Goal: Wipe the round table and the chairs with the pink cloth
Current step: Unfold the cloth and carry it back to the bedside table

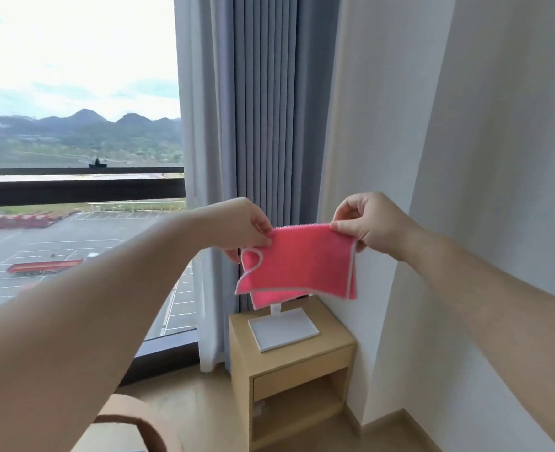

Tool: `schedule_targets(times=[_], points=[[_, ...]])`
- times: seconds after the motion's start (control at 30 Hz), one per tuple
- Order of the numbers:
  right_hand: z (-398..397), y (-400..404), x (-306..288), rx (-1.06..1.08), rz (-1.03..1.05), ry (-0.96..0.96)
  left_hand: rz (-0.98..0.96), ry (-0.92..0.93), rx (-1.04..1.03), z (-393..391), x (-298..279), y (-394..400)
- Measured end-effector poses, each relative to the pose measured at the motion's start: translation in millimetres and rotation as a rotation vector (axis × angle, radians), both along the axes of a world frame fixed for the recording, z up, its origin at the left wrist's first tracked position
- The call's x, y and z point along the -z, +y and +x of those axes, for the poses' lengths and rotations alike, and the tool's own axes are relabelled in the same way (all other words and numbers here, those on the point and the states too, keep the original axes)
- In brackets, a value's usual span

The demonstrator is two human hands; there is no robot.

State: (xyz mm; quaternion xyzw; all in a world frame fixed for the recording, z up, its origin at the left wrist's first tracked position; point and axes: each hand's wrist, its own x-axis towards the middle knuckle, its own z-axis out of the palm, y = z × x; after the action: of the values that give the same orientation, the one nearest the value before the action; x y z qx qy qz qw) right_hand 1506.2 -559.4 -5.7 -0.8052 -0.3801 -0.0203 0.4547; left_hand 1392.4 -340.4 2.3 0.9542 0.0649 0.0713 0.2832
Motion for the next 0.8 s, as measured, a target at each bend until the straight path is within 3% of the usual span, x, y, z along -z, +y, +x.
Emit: schedule_targets(times=[0.2, 0.37, 0.5, 0.7, 0.8], points=[[121.1, -31.3, -1.9, -0.051, -0.119, -0.084, 0.033, 0.024, 0.006, 108.0, 0.9, -29.8], [199.3, -20.5, 15.2, -0.093, -0.213, -0.098, 0.197, 0.011, -0.034, 180.7, 21.2, -15.3], [255.7, 11.0, 38.0, -0.123, -0.282, -0.081, 0.304, 0.019, -0.06, 237.6, 41.5, 19.4], [356.2, 98.4, 74.7, -0.076, -0.366, -0.157, 0.281, -0.05, -0.091, 332.8, 78.0, 106.0], [411.0, 147.6, 96.8, -0.003, -0.336, -0.102, 0.252, -0.039, -0.104, 381.7, 101.3, 149.1]])
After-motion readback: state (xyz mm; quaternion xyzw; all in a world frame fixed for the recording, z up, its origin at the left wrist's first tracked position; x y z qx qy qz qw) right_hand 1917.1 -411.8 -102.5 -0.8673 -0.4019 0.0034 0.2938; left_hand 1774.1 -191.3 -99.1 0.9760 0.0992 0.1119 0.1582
